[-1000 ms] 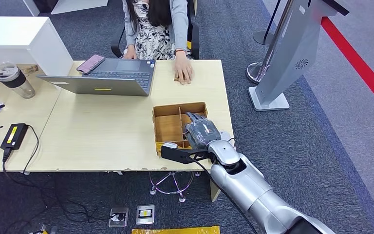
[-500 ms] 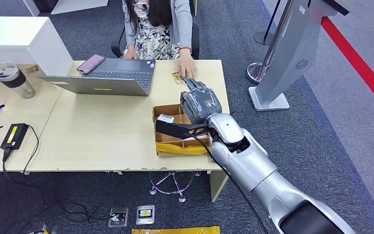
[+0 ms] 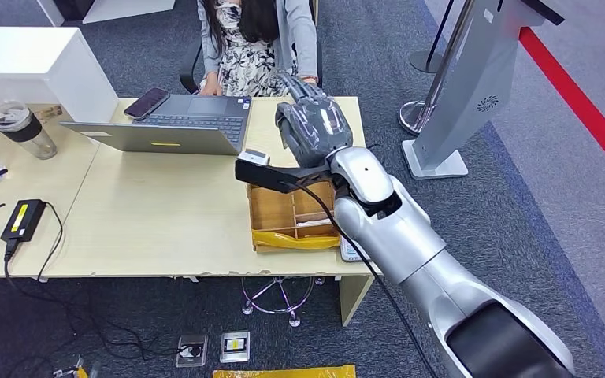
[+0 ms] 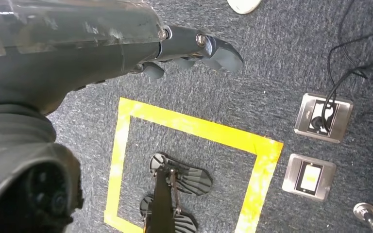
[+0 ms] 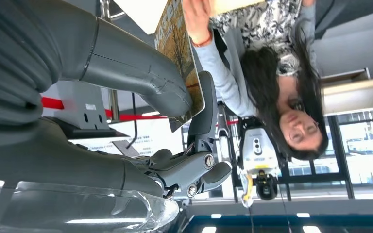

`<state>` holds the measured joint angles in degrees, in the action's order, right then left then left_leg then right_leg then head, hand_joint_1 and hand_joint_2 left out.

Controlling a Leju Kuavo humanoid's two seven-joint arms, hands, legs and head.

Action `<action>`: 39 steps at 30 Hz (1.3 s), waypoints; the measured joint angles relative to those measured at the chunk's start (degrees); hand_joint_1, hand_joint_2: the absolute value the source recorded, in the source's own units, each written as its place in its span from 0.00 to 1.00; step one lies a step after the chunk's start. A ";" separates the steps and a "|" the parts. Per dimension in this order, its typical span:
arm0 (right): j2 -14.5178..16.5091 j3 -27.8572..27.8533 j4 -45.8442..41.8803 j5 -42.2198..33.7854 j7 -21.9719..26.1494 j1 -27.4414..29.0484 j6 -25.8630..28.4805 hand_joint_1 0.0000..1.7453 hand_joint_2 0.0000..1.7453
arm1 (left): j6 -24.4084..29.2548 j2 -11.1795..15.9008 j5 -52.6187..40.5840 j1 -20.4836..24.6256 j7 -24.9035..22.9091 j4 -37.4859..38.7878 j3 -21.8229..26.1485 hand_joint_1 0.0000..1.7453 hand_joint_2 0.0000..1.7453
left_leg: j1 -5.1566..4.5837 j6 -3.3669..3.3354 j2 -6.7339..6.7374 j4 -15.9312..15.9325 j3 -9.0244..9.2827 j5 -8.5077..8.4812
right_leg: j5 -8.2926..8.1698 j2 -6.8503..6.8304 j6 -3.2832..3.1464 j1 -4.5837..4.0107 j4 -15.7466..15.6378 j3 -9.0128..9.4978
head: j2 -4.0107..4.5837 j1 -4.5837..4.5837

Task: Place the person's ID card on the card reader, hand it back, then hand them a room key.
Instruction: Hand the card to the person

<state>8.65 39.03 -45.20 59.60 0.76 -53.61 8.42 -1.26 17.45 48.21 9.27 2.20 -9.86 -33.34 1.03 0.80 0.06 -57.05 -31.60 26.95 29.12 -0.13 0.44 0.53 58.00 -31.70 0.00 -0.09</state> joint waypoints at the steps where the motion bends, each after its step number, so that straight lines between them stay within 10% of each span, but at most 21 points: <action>1: 0.38 -0.02 0.95 -0.05 0.33 -0.69 0.24 1.00 1.00 | -0.03 -0.04 -0.06 0.12 -0.02 0.00 -0.13 0.00 0.00 | 0.00 0.00 0.00 0.00 0.00 0.00 | 0.00 0.00 0.00 0.00 0.00 0.00 | 0.00 -0.01; 39: 3.26 -1.60 19.90 0.35 -2.58 -7.27 -0.74 1.00 1.00 | -0.82 -1.34 -2.33 3.61 -2.33 0.00 -4.11 0.00 0.00 | 0.01 0.00 0.05 -0.01 0.00 -0.02 | -0.03 0.10 -0.02 -0.01 0.00 -0.05 | 0.00 0.00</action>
<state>11.91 37.43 -25.30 59.95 -1.82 -60.88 7.68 -2.08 16.11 45.88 12.88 -0.13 -9.86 -37.45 1.03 0.80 0.12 -57.06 -31.60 26.93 29.09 -0.04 0.42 0.52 58.00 -31.75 0.00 -0.09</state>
